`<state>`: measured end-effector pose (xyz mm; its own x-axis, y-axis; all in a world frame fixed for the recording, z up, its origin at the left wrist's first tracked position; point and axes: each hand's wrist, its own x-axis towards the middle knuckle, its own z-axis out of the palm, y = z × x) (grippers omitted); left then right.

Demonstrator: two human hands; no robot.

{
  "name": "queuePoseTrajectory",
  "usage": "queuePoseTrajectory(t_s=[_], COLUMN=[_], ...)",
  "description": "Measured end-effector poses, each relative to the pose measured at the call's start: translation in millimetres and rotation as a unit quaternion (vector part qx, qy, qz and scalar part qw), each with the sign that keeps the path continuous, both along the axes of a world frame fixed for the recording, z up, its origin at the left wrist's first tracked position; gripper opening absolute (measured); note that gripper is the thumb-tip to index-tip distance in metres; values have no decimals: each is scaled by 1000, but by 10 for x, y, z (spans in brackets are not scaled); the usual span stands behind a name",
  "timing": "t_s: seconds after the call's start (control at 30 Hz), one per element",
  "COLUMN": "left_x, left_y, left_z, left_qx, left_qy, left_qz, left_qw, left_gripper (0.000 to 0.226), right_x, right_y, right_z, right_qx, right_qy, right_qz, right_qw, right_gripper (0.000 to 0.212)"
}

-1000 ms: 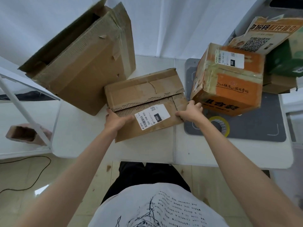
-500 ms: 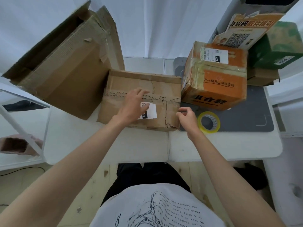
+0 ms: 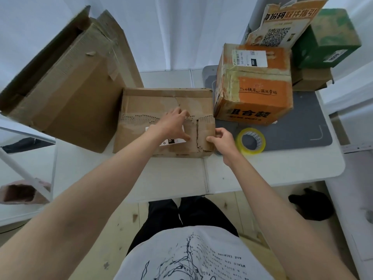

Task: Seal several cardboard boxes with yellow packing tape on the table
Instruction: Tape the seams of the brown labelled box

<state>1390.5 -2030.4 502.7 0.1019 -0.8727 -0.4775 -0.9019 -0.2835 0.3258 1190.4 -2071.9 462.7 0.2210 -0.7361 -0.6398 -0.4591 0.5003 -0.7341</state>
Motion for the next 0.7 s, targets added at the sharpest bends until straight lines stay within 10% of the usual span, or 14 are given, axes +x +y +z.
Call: queuePoseTrajectory(t_s=[0.43,0.7], left_x=[-100,-238], left_y=[14,3], left_z=[-90,0], left_qx=[-30,-59], left_qy=[7,55], left_qz=[52,113], left_qw=[998,990], left_gripper=[76,54], right_x=[-666,-1002], right_y=[-277,-292], right_z=[-266,-488], right_qx=[-73,-139], right_qy=[356,399], right_qz=[10,76], right_qw=[932,903], right_gripper=[49,37])
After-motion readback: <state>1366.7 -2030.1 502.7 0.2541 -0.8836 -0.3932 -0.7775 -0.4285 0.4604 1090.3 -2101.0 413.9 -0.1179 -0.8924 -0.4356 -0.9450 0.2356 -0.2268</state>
